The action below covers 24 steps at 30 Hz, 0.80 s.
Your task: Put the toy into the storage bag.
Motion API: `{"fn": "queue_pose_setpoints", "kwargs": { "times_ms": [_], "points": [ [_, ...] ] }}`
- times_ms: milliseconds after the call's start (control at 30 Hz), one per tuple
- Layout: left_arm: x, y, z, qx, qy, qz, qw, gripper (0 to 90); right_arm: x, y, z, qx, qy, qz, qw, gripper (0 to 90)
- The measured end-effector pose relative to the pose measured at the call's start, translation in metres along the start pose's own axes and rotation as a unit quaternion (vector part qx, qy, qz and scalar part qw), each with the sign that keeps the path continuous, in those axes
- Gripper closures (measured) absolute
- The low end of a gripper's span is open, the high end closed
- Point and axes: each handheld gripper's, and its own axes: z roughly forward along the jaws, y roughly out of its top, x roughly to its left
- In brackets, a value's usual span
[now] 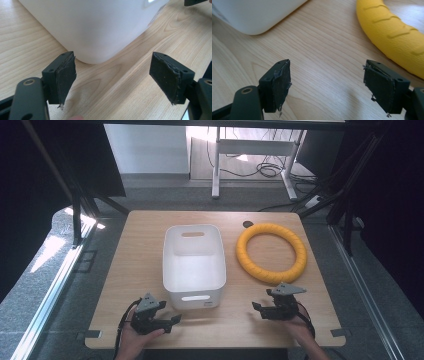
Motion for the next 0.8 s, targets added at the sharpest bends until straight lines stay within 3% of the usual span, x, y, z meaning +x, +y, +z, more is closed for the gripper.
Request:
{"fn": "queue_pose_setpoints", "kwargs": {
  "times_ms": [167, 200, 233, 467, 800],
  "points": [
    [-0.001, -0.001, -0.001, -0.002, -0.001, 0.001, 1.0000, 21.4, 0.003, 0.001, 0.000, 0.003, 0.013, -0.004, 0.9999, 23.8],
    [-0.002, -0.001, -0.002, -0.003, -0.001, 0.002, 1.0000, 21.4, 0.006, 0.000, -0.002, 0.002, 0.009, -0.023, 0.9997, 25.2],
    [-0.002, -0.001, -0.003, -0.004, -0.001, 0.003, 1.0000, 21.4, 0.006, 0.000, -0.003, -0.002, 0.013, -0.025, 0.9996, 25.2],
    [-0.003, 0.001, -0.007, -0.018, -0.008, 0.012, 0.9997, 20.9, 0.003, 0.002, -0.009, -0.031, 0.034, -0.020, 0.9987, 28.3],
    [-0.004, 0.001, -0.007, -0.014, -0.008, 0.012, 0.9998, 20.9, 0.000, 0.004, -0.013, -0.023, 0.030, -0.015, 0.9992, 30.2]
  ]
}}
